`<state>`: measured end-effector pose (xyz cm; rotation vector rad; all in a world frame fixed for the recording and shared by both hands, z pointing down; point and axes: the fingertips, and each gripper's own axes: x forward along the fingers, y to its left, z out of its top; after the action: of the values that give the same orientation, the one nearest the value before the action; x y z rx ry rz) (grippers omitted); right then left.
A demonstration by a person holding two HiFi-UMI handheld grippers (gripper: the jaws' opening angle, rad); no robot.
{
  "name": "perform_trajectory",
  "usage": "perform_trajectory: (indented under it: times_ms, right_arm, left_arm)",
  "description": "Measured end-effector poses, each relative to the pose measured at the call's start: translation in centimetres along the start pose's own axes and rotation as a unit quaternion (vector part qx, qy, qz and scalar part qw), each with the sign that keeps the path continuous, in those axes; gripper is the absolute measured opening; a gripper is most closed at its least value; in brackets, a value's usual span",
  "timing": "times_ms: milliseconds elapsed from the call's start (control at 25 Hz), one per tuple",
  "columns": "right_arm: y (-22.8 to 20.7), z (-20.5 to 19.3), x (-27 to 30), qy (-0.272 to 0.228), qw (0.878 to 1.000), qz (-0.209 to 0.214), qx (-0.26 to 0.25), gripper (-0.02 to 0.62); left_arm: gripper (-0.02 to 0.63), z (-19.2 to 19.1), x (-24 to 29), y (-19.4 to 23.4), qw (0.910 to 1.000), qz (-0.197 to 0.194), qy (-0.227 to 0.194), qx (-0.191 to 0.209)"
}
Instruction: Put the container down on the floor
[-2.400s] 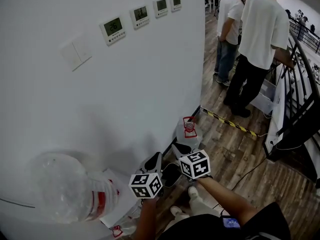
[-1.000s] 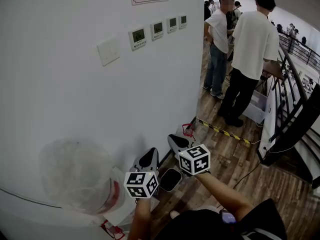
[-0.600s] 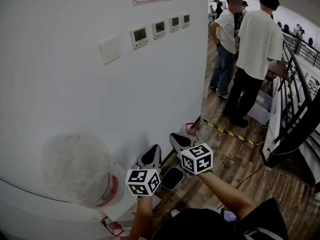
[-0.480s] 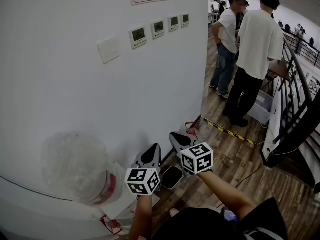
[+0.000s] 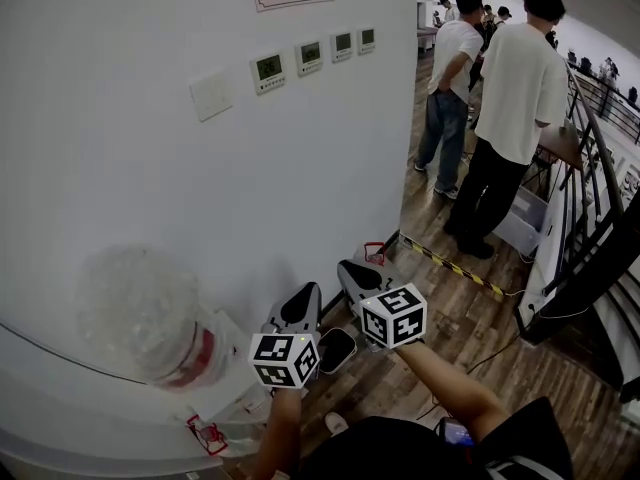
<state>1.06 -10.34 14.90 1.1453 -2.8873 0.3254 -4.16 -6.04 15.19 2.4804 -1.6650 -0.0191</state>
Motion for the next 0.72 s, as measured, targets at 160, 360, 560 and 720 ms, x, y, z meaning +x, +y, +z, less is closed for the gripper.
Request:
perform_trajectory:
  times_ms: [160, 360, 560, 720]
  right_arm:
    - [0.1, 0.2, -1.9, -0.004, 1.0, 0.006, -0.003, 0.032]
    - [0.5, 0.3, -4.0, -0.009, 1.0, 0.019, -0.005, 0.032]
    - [0.6, 0.3, -5.8, -0.011, 0.999, 0.032, -0.013, 0.032]
    - [0.8, 0.2, -7.3, -0.012, 0.999, 0.041, -0.019, 0.032]
  left_arm:
    - [0.018, 0.0, -0.7, -2.0, 1.0, 0.007, -0.002, 0.003]
    - [0.018, 0.3, -1.6, -4.3, 0.9998, 0.017, -0.007, 0.012]
    - [0.018, 0.3, -2.5, -6.0, 0.9993, 0.03, -0.011, 0.016]
    - [0.018, 0.4, -3.1, -7.3, 0.9987, 0.043, -0.019, 0.018]
